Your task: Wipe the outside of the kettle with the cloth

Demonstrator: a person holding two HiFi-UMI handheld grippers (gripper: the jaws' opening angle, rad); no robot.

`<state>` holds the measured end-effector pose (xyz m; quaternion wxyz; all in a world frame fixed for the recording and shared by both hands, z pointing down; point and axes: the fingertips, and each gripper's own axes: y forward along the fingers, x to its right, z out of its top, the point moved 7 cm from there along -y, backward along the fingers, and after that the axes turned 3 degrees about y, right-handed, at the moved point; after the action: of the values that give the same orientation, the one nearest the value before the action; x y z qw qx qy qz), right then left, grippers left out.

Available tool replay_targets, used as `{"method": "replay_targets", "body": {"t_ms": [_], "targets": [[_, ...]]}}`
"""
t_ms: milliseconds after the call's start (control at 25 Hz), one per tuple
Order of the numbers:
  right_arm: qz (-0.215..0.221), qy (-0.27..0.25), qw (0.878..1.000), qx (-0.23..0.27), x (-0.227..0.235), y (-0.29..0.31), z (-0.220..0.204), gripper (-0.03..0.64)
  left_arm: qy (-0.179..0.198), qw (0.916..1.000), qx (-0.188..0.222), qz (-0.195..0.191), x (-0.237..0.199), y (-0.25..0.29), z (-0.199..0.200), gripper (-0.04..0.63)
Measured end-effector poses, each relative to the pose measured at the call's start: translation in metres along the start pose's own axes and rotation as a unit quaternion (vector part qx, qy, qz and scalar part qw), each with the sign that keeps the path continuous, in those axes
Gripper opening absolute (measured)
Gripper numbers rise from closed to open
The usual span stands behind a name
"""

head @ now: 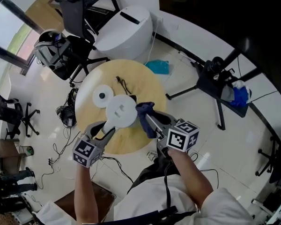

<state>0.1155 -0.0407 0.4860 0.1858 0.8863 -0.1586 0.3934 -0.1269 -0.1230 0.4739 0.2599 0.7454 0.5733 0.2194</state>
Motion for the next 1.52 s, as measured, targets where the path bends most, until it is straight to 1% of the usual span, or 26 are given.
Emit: {"method": "replay_targets", "body": {"t_ms": [80,160,280,440,560,640,720,800,840,920,1040,1120,1240,1360,1440,1520], "targets": [[0.005,0.022,1.0,0.004,0.005,0.005,-0.006,0.083,0.002,1.0,-0.005,-0.005,0.0,0.0,0.0,0.172],[-0.011,0.036,0.999,0.001,0.015,0.009,-0.017,0.083,0.003,0.9999,-0.007,-0.009,0.0,0.001,-0.001,0.172],[-0.052,0.061,0.997,-0.02,0.042,0.018,-0.039,0.083,0.006,0.9999,-0.006,-0.014,-0.001,0.001,-0.001,0.172],[-0.115,0.073,0.988,-0.072,0.087,0.035,-0.076,0.083,0.006,0.9996,-0.013,-0.024,-0.002,0.0,0.001,0.172],[-0.165,0.075,0.977,-0.114,0.118,0.047,-0.097,0.083,0.011,0.9993,-0.017,-0.031,-0.003,0.001,0.0,0.172],[-0.188,0.075,0.969,-0.139,0.132,0.053,-0.105,0.083,0.015,0.999,-0.018,-0.037,-0.004,0.001,0.003,0.173],[-0.2,0.064,0.964,-0.162,0.14,0.057,-0.108,0.083,0.021,0.9985,-0.021,-0.045,-0.005,0.002,0.006,0.172],[-0.199,0.045,0.962,-0.183,0.143,0.061,-0.108,0.083,0.026,0.9978,-0.026,-0.056,-0.007,0.002,0.007,0.173],[-0.193,0.039,0.962,-0.187,0.143,0.061,-0.106,0.083,0.03,0.9973,-0.029,-0.061,-0.008,0.001,0.007,0.173],[-0.163,0.036,0.97,-0.176,0.135,0.061,-0.096,0.083,0.04,0.996,-0.036,-0.072,-0.012,0.0,0.007,0.173],[-0.096,0.023,0.984,-0.146,0.104,0.054,-0.063,0.083,0.052,0.9941,-0.043,-0.085,-0.017,0.001,0.007,0.173],[-0.054,0.006,0.989,-0.137,0.079,0.046,-0.042,0.083,0.054,0.9935,-0.045,-0.089,-0.019,0.002,0.007,0.173],[0.002,-0.022,0.991,-0.133,0.044,0.034,-0.021,0.083,0.06,0.9922,-0.051,-0.096,-0.021,0.003,0.007,0.173],[0.042,-0.034,0.99,-0.127,0.021,0.023,-0.008,0.083,0.068,0.9896,-0.06,-0.112,-0.024,0.004,0.008,0.173],[0.067,-0.018,0.991,-0.117,0.015,0.019,-0.002,0.083,0.07,0.9878,-0.063,-0.124,-0.026,0.004,0.008,0.175],[0.085,0.015,0.99,-0.113,0.019,0.019,0.0,0.083,0.066,0.9866,-0.063,-0.135,-0.028,0.004,0.008,0.176]]}}
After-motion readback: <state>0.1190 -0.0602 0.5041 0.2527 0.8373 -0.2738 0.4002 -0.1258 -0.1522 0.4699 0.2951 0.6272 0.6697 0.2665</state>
